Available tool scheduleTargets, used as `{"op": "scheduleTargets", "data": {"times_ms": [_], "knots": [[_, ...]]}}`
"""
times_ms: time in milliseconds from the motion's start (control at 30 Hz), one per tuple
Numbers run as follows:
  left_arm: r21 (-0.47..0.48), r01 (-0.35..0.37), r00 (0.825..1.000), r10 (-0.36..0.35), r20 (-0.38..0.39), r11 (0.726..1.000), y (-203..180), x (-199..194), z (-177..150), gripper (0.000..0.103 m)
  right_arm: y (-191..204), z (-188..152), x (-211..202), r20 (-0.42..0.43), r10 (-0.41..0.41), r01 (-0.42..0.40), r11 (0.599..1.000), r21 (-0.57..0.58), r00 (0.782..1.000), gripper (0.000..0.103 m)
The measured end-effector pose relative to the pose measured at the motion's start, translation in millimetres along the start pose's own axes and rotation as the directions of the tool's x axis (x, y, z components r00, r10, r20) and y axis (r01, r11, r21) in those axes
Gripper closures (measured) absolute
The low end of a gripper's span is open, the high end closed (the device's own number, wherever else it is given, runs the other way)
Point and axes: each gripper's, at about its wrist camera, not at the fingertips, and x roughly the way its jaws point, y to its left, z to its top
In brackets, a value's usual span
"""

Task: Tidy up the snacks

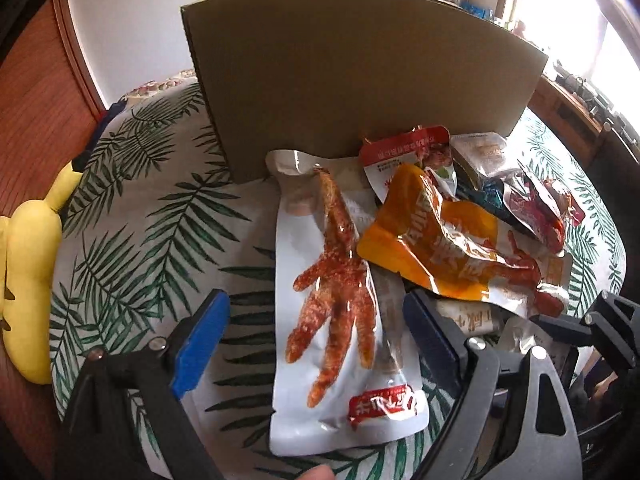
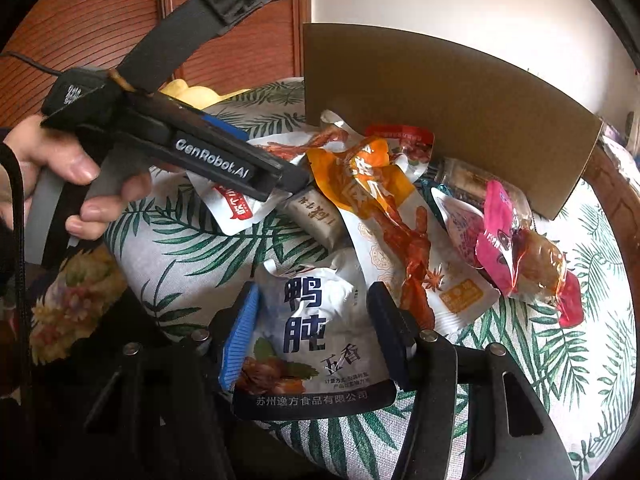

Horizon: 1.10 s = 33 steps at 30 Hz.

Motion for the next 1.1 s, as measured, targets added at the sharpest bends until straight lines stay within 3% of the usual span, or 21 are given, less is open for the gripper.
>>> {"op": "scheduleTargets", "data": {"times_ms": [167, 533, 600, 700, 767, 1000, 1100], "knots": [[-0.043, 0.045, 0.998, -0.046, -0.030, 0.998, 8.8, 8.5, 7.8, 0.013, 0.6, -0.9, 0.9, 0.001, -0.003, 0.003, 1.000, 0.001, 1.000, 0.046], [-0.018, 0.031, 0.999, -0.032, -0.028, 0.999, 10.6, 21.8, 19.0, 0.011, 2.8, 3.4, 5.2, -0.018, -0.003, 0.003, 1.000, -0.008, 1.000, 0.045], [-0.014, 0.042, 0.999, -0.042, -0.018, 0.999, 12.6, 22.2, 19.2, 0.014, 3.3, 3.9, 5.8, -0.019, -0.002, 0.002, 1.000, -0.010, 1.000, 0.045], [0.001, 0.061, 0.998, -0.061, -0.003, 0.998, 17.0, 16.3, 12.9, 0.033, 3.2, 3.9, 5.5, -0.020, -0.002, 0.002, 1.000, -0.013, 1.000, 0.045], [-0.019, 0.084, 0.996, -0.084, 0.003, 0.996, 21.4, 11.7, 11.4, 0.061, 3.2, 3.9, 5.5, -0.019, -0.002, 0.001, 1.000, -0.014, 1.000, 0.045], [-0.021, 0.105, 0.994, -0.104, 0.037, 0.994, 27.0, 3.9, -3.0, 0.063, 1.2, 4.1, 4.6, -0.027, 0.008, -0.008, 1.000, -0.020, 1.000, 0.045], [-0.034, 0.103, 0.993, -0.101, 0.062, 0.994, 32.6, -2.7, -9.7, 0.063, 0.9, 5.5, 1.5, -0.027, 0.016, -0.017, 0.999, -0.033, 0.999, 0.051]]}}
